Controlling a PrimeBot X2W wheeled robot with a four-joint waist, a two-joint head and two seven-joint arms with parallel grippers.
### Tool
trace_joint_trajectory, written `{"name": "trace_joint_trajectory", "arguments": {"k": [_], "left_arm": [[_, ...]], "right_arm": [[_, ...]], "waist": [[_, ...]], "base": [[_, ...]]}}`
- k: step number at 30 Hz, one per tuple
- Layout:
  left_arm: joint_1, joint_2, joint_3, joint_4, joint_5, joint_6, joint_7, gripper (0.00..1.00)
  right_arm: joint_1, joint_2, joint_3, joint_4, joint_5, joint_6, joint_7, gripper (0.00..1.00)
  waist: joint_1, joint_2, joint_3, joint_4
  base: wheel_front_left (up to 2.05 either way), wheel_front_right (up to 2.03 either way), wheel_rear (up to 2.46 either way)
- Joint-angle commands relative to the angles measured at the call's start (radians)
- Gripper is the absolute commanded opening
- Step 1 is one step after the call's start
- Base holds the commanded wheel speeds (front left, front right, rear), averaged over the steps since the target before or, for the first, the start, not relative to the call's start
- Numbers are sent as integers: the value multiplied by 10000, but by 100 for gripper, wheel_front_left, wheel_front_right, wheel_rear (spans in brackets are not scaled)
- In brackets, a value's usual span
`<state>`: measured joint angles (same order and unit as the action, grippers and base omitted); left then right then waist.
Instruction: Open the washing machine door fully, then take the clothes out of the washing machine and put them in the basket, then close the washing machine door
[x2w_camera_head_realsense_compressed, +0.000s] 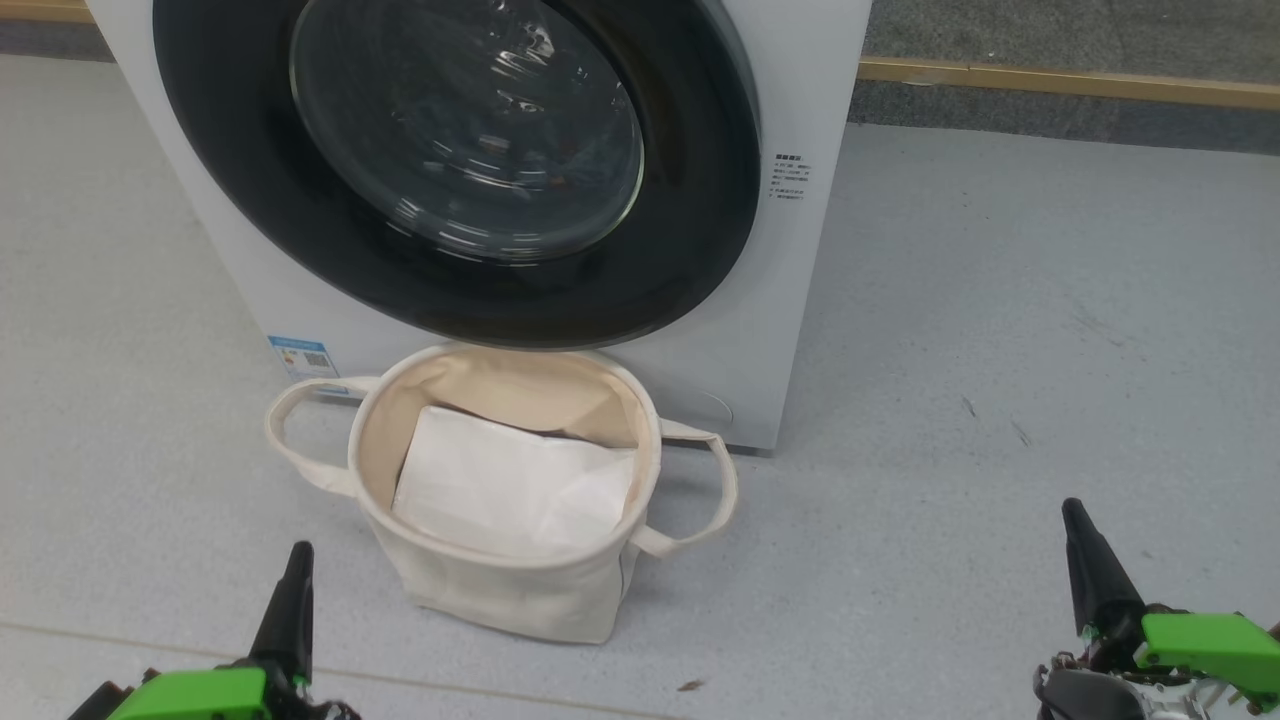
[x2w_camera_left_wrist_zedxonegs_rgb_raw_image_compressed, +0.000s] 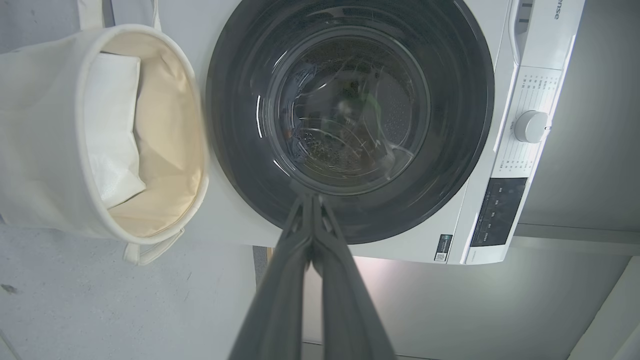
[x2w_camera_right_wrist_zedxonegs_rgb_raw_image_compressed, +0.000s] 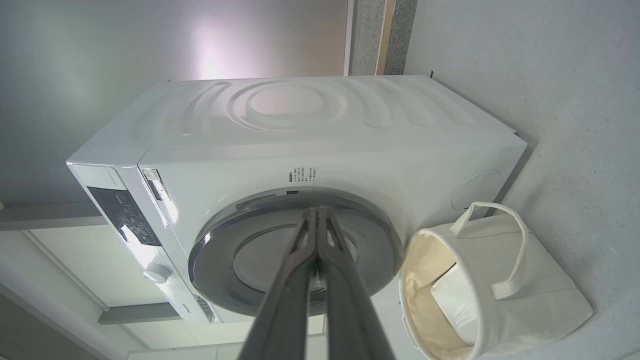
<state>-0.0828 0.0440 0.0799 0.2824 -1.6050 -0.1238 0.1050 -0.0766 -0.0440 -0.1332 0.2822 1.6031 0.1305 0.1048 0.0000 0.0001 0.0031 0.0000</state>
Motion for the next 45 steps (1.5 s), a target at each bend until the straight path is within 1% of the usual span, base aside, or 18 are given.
{"name": "trace_joint_trajectory", "arguments": {"k": [1,24,25,26,27,28,30,33,37,41,45], "left_arm": [[-251,62,335,-375,-40,-69,79,0],[-251,62,335,-375,-40,-69,79,0],[1,0,-4,17,0,4,0,100],[4,-4,-10,118,1,6,-15,100],[28,-9,-17,240,4,7,-20,0],[122,-21,-24,445,2,6,-15,100],[351,-46,-36,791,1,6,-13,100],[285,-43,-11,755,42,27,-99,100],[201,-40,16,723,96,51,-215,100],[129,-35,48,668,184,88,-332,100],[52,-15,77,591,353,127,-450,100]], "right_arm": [[-313,-62,198,-374,59,2,81,0],[-313,-62,198,-374,59,2,81,0],[1,2,2,17,0,0,-2,100],[8,6,10,110,-1,2,-8,100],[39,17,19,243,0,2,-13,0],[127,36,26,457,-1,2,-9,100],[327,61,30,822,-1,2,-7,100],[247,58,104,798,17,2,-94,100],[142,54,190,777,27,2,-211,100],[42,50,265,759,3,2,-328,100],[-75,47,319,725,-142,2,-446,100]], "waist": [[0,-1,0,0],[0,-1,0,0],[0,-1,0,0],[0,-1,0,0],[0,-1,0,0],[0,-1,0,0],[0,-1,0,0],[3,-1,4,8],[23,-1,-23,19],[2,-1,-8,28],[1,-1,0,37]], "base": [[0,0,0],[0,0,0],[0,0,0],[0,0,0],[0,0,0],[0,0,0],[0,0,0],[0,0,0],[0,0,0],[0,0,0],[0,0,0]]}}
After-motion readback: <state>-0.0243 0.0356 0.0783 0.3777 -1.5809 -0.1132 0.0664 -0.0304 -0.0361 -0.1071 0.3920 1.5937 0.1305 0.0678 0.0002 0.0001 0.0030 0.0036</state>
